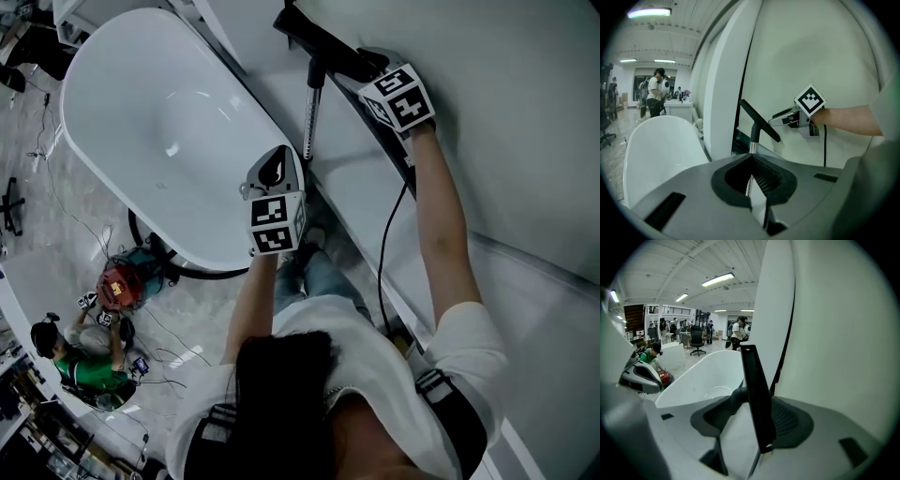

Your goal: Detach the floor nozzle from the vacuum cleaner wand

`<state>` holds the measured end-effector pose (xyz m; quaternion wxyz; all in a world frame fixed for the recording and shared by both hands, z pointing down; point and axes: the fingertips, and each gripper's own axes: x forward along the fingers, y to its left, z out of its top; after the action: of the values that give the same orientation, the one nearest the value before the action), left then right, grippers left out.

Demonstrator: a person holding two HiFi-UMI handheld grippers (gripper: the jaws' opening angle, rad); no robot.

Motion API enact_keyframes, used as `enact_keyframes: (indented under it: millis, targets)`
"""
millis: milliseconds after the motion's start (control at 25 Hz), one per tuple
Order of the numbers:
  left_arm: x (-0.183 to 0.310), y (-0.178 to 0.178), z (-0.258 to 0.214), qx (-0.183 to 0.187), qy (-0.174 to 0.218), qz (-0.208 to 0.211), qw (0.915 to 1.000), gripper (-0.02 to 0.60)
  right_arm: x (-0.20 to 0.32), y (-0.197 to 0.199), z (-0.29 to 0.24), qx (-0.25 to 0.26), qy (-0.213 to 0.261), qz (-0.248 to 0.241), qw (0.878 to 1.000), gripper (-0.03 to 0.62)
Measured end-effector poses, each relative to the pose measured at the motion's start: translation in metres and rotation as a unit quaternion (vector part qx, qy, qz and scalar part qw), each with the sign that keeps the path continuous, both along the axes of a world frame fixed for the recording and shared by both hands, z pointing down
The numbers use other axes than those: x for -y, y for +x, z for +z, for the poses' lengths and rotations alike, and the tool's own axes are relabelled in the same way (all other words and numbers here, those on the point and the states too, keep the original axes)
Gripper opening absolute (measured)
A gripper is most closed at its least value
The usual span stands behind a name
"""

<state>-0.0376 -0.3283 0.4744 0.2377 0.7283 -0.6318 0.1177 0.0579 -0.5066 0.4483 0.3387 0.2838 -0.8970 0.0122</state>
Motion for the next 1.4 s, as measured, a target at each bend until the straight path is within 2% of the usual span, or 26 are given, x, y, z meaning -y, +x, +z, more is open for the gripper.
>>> enact_keyframes:
  millis: [600,800,1000,1400]
  targets:
    - [0.010,-0.013,0.017,0.001,-0.013,-0.031,0.9994,-0.005,0.035,-0.009,0.040,-0.078,-0.020,-0.051,0.995,0.287]
    - [0.012,-0.015,0.023,-0.003,-0.018,-0.039,0.9991,-0.005,0.041,-0.011,0.057,-0.111,-0.050,-0.074,0.990,0.288]
    - [0.013,-0.022,0.028,-0.001,-0.021,-0.046,0.9987,-0.004,0.047,-0.016,0.072,-0.142,-0.055,-0.092,0.984,0.287]
    - [0.011,-0.024,0.032,-0.005,-0.024,-0.058,0.9980,-0.004,0.053,-0.024,0.092,-0.166,-0.061,-0.119,0.977,0.287]
